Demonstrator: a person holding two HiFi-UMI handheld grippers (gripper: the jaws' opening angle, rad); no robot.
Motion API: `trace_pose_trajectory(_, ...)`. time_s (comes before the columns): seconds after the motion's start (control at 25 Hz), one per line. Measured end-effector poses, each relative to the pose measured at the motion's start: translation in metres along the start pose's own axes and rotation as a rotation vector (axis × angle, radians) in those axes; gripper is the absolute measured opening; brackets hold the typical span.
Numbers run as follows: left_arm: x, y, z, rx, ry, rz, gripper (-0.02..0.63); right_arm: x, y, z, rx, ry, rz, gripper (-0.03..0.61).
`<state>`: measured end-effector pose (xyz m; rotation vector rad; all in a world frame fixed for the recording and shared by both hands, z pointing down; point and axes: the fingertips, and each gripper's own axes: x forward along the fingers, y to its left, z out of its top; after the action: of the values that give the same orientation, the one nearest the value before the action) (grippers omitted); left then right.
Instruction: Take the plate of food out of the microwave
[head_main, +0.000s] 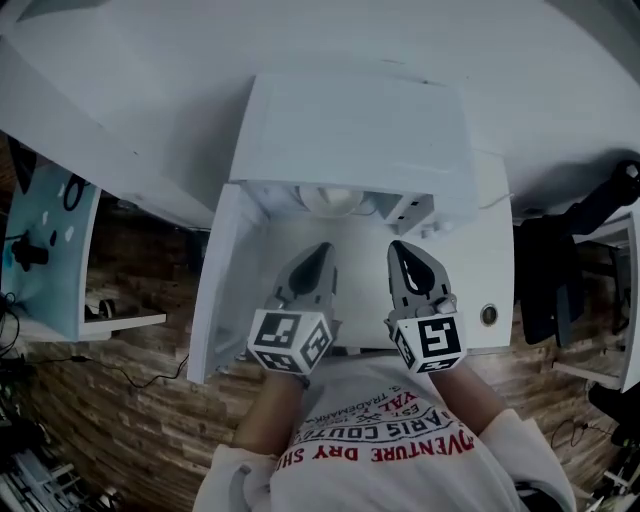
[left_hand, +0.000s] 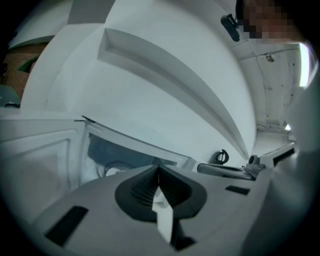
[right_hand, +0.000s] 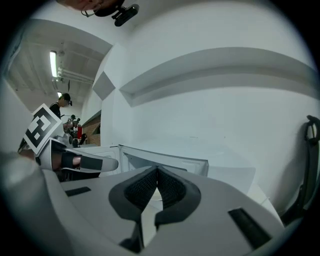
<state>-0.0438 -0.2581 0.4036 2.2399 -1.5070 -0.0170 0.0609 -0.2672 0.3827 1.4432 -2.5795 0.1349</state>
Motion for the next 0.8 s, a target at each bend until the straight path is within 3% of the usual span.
trace_pose_trajectory(0.2, 0.014, 0.023, -0.015, -0.078, -0.012, 0.094, 0.008, 0.025, -0.006, -0.009, -0.008, 0.015, 0.062, 0.012)
trace_pose_trajectory(0.44, 0.031, 0.055, -0.044, -0.252, -0.035, 0.159, 0.008, 0.052, -0.013, -0.039, -0.019, 0.062, 0.107, 0.012)
trace_pose_trajectory(0.6, 0.047, 0.075, -0.064, -0.328, -0.043, 0.191, 0.009, 0.068, -0.014, -0.059, -0.006, 0.100, 0.143, 0.012)
trace_pose_trajectory(0.68, 0.057, 0.080, -0.074, -0.404, -0.052, 0.180, 0.023, 0.075, -0.014, -0.069, 0.000, 0.122, 0.157, 0.012)
trace_pose_trajectory(0.8, 0.073, 0.088, -0.092, -0.597, -0.068, 0.160, 0.067, 0.082, -0.016, -0.080, -0.004, 0.150, 0.174, 0.012)
